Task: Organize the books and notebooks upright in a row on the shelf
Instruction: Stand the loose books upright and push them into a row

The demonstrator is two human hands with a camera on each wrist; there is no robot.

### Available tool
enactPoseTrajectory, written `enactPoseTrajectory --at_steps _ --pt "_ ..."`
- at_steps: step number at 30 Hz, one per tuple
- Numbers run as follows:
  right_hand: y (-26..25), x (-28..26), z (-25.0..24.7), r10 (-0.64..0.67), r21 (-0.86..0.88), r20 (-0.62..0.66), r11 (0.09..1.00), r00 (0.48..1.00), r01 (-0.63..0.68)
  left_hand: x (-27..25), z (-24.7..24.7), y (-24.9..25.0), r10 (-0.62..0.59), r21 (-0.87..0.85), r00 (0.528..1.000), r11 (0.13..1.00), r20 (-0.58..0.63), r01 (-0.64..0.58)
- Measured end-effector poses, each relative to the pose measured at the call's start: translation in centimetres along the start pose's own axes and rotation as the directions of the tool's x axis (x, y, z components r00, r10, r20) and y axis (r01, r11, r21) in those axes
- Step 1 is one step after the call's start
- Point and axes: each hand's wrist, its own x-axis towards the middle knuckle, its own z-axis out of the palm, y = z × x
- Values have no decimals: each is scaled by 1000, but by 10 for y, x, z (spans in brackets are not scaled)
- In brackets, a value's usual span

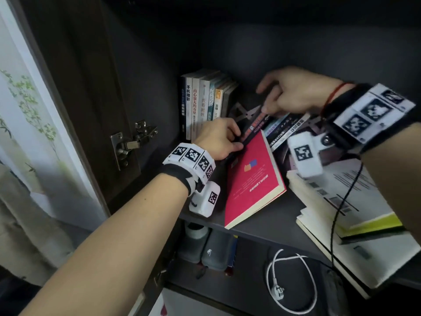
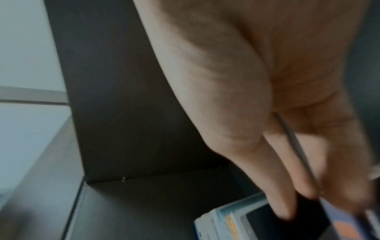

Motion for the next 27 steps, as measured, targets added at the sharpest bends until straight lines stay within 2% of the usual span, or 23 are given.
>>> enactPoseTrajectory --at_steps 2,3,5,7,8,9,13,16,19,21,24,27 --pt "6 -39 -5 57 89 217 993 975 -78 4 1 9 93 19 995 995 33 -94" --pt "6 -58 -4 77 102 346 988 935 -120 6 2 14 147 25 988 989 38 -148" --pt "8 -82 2 93 50 563 988 821 -146 12 6 23 251 30 966 967 59 -253" --pt "12 -96 16 69 5 680 995 730 -99 19 11 32 315 69 945 944 89 -321" --pt "15 -100 25 53 3 697 997 715 -77 23 14 36 330 104 939 935 98 -340" --pt "17 -101 34 37 16 689 998 723 -66 26 16 39 340 148 935 924 105 -353" --pt "27 -100 46 -19 150 584 985 811 -84 32 18 47 300 383 947 866 117 -321" --pt "27 -100 30 -23 249 489 962 872 -114 32 9 45 299 451 954 851 6 -270" --pt "29 -93 12 7 403 309 905 951 -137 30 -4 33 248 410 965 891 -81 -195" --pt "31 -77 1 62 473 140 873 988 -122 26 -10 25 210 424 975 891 -76 -159" --pt "35 -43 -6 142 525 -37 845 989 -102 18 -17 20 154 475 988 868 24 -146" --pt "35 -14 -3 224 596 -116 795 968 -113 9 -19 17 97 557 986 816 135 -156"
